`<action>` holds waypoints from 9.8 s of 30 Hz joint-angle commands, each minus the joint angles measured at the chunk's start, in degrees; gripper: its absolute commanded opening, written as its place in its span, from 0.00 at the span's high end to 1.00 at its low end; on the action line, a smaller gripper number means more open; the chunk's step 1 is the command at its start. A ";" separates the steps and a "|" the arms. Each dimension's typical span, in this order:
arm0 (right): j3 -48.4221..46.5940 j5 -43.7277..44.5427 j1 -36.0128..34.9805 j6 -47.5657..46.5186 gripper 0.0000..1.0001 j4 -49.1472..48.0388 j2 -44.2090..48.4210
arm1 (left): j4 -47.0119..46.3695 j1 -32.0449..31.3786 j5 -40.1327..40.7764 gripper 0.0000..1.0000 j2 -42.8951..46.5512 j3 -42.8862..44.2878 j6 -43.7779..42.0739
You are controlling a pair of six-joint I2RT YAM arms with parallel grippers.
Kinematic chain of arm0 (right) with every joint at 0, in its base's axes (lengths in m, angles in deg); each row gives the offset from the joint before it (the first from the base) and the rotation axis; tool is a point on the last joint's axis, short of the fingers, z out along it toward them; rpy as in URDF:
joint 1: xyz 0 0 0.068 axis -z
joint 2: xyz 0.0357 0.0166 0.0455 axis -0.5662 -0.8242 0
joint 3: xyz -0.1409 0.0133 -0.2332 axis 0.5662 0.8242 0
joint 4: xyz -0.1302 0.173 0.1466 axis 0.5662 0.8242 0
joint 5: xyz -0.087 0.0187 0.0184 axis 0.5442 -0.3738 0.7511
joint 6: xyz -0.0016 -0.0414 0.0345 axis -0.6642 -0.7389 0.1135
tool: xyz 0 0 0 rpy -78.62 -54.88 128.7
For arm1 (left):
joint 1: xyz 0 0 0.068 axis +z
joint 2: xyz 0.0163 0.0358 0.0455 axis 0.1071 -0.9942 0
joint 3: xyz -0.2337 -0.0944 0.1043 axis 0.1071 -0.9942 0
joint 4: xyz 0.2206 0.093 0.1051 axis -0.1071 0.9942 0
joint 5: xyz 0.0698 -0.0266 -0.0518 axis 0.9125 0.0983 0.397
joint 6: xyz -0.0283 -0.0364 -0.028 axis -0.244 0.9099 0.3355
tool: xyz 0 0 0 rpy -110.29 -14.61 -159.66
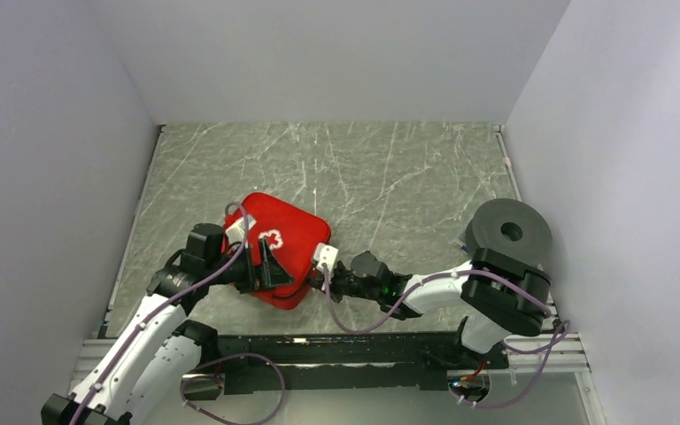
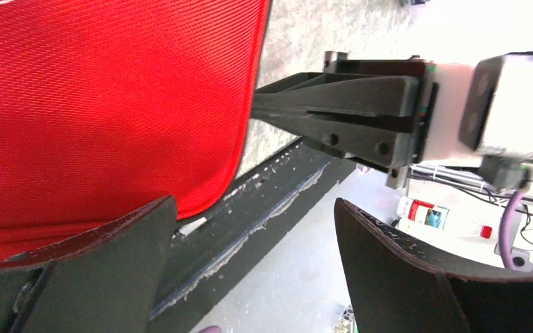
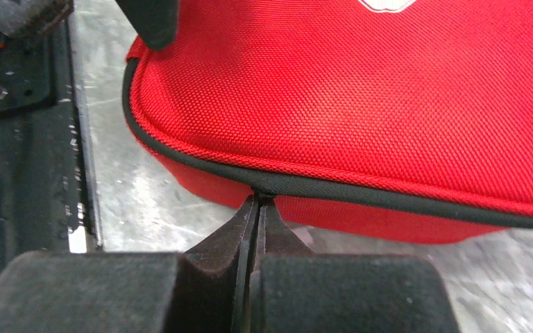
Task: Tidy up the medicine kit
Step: Zip the medicine box at the center of the board.
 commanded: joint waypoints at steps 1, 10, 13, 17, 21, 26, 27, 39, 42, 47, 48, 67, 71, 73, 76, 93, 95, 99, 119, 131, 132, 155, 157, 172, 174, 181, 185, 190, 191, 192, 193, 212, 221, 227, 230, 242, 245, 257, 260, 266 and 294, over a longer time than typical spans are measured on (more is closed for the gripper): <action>-3.79 -0.84 -4.02 3.20 1.00 -3.07 -2.97 | 7.96 -0.40 -1.14 0.09 2.39 5.64 0.40; -5.98 0.65 -8.05 6.00 1.00 -6.07 -5.72 | 4.19 -0.40 1.80 0.08 6.41 2.36 7.60; -5.20 3.05 -8.20 5.89 1.00 -5.95 -5.07 | 0.43 -0.40 3.72 0.09 7.29 -2.61 10.15; -4.79 7.67 -8.27 4.94 1.00 -3.80 -4.01 | -2.58 -0.40 4.92 0.10 7.88 -8.06 12.25; -4.16 12.94 -8.12 3.88 1.00 -1.07 -2.41 | 0.40 -0.40 7.36 0.11 8.62 -10.78 11.01; -2.34 18.93 -6.68 1.82 1.00 1.58 0.69 | 3.72 -0.40 9.36 0.12 10.40 -12.54 10.30; -1.90 19.54 -6.03 1.72 1.00 1.77 1.30 | 3.86 -0.40 9.34 0.12 10.71 -12.92 10.45; -0.90 20.86 5.72 -1.04 1.00 5.60 3.43 | 4.76 -0.40 8.94 0.13 12.20 -13.37 10.78; -1.33 20.88 8.29 -2.17 1.00 5.77 2.66 | 4.88 -0.40 8.82 0.13 12.56 -13.36 10.86; -2.15 19.54 10.87 -2.45 1.00 4.68 0.55 | 4.84 -0.40 8.72 0.13 12.48 -13.22 10.61; -2.26 19.32 10.93 -2.51 1.00 4.54 0.39 | 4.86 -0.36 8.65 0.13 12.48 -13.22 10.68; 8.27 20.00 8.17 0.54 1.00 3.46 12.50 | 13.30 -0.40 15.38 0.11 -4.61 17.63 0.57; 10.76 22.71 6.37 2.42 1.00 5.54 17.13 | 17.47 -0.32 22.26 0.11 -11.67 25.95 -0.76; 11.82 24.71 5.25 3.20 1.00 7.63 19.85 | 19.99 -0.13 24.78 0.11 -14.63 28.98 -0.77; 12.91 27.87 3.06 5.57 1.00 11.71 24.54 | 22.36 1.21 27.00 0.10 -16.23 30.45 -0.64; 17.85 34.26 -3.50 11.83 1.00 19.89 38.45 | 13.22 5.36 20.50 0.12 -20.22 15.62 -1.04; 17.98 34.62 -4.13 12.37 1.00 20.15 38.86 | 11.94 5.40 21.26 0.12 -22.45 17.37 -1.86; 18.18 36.18 -6.09 13.73 1.00 20.90 39.27 | 8.34 5.40 19.85 0.12 -28.60 20.26 -3.00; 14.99 44.37 -18.14 18.42 1.00 21.48 32.70 | 0.41 7.16 5.12 0.12 -56.67 48.71 -6.34; 12.79 48.06 -19.32 21.16 1.00 20.71 26.49 | 10.58 7.26 13.36 0.14 -50.41 53.93 -9.82; 12.84 48.35 -19.36 21.47 1.00 21.00 26.29 | 10.25 7.10 12.99 0.14 -47.34 51.04 -8.95; -0.64 35.01 -18.14 9.78 1.00 12.86 9.52 | -6.22 -6.20 10.22 0.12 -16.31 12.37 8.98; -1.50 34.56 -18.14 9.81 1.00 12.88 8.54 | -7.74 -6.20 10.18 0.12 -17.08 11.16 9.38; 2.67 36.91 -17.83 11.06 1.00 21.92 14.21 | -11.75 -6.04 14.40 0.12 -15.67 -2.74 9.34; 3.61 37.43 -17.43 11.58 1.00 24.27 16.13 | -11.22 -5.98 14.60 0.12 -14.76 -3.44 9.29; 5.34 38.12 -13.92 12.84 1.00 27.57 20.57 | -11.73 -5.51 13.81 0.12 -12.43 -5.73 10.08; 4.31 37.89 -11.68 12.22 1.00 28.16 20.02 | -11.31 -5.25 13.77 0.12 -11.83 -5.63 9.80; 2.48 39.62 -8.64 12.81 1.00 28.97 19.05 | -11.22 -4.67 13.08 0.13 -11.57 -5.79 9.51; 2.13 40.27 -8.00 13.04 1.00 29.29 18.93 | -11.18 -4.56 13.03 0.13 -11.46 -5.90 9.47; 1.90 40.66 -7.38 13.04 1.00 29.19 18.84 | -11.27 -4.47 12.98 0.13 -11.31 -6.02 9.48; 1.76 40.64 -6.65 12.73 1.00 28.76 18.88 | -11.21 -4.37 12.94 0.13 -11.19 -6.16 9.42; -7.10 31.21 12.96 3.88 1.00 14.42 6.32 | -9.55 -2.07 10.01 0.13 -9.78 -5.36 7.15; -13.32 27.95 19.99 -0.61 1.00 11.18 -1.52 | -10.14 -1.90 8.34 0.13 -9.98 -5.86 6.78; -14.16 24.22 22.53 -3.65 1.00 5.76 -5.65 | -9.91 -1.89 8.00 0.14 -9.72 -6.12 6.26; -13.27 22.35 23.08 -5.00 1.00 1.93 -6.53 | -10.02 -1.88 7.55 0.14 -9.80 -6.24 6.08; -7.94 20.37 23.30 -5.98 1.00 0.47 -2.94 | -0.82 -2.56 4.56 0.13 -6.33 8.29 3.28; -6.97 20.87 23.25 -5.55 1.00 0.83 -2.23 | -0.82 -6.73 4.50 0.13 -5.73 11.18 6.23; -5.51 21.20 23.27 -3.21 1.00 2.55 0.00 | -16.81 -30.16 14.16 0.12 -16.86 12.21 18.54; -4.77 20.79 23.30 -2.71 1.00 2.83 0.95 | -19.38 -32.70 16.27 0.11 -21.91 14.83 18.98; -2.02 20.73 23.25 -2.29 1.00 2.95 4.35 | -24.79 -35.26 18.71 0.10 -31.75 18.21 20.83; 7.99 18.00 18.20 2.62 1.00 3.79 15.86 | -19.27 -18.30 29.70 0.11 -28.03 5.06 16.67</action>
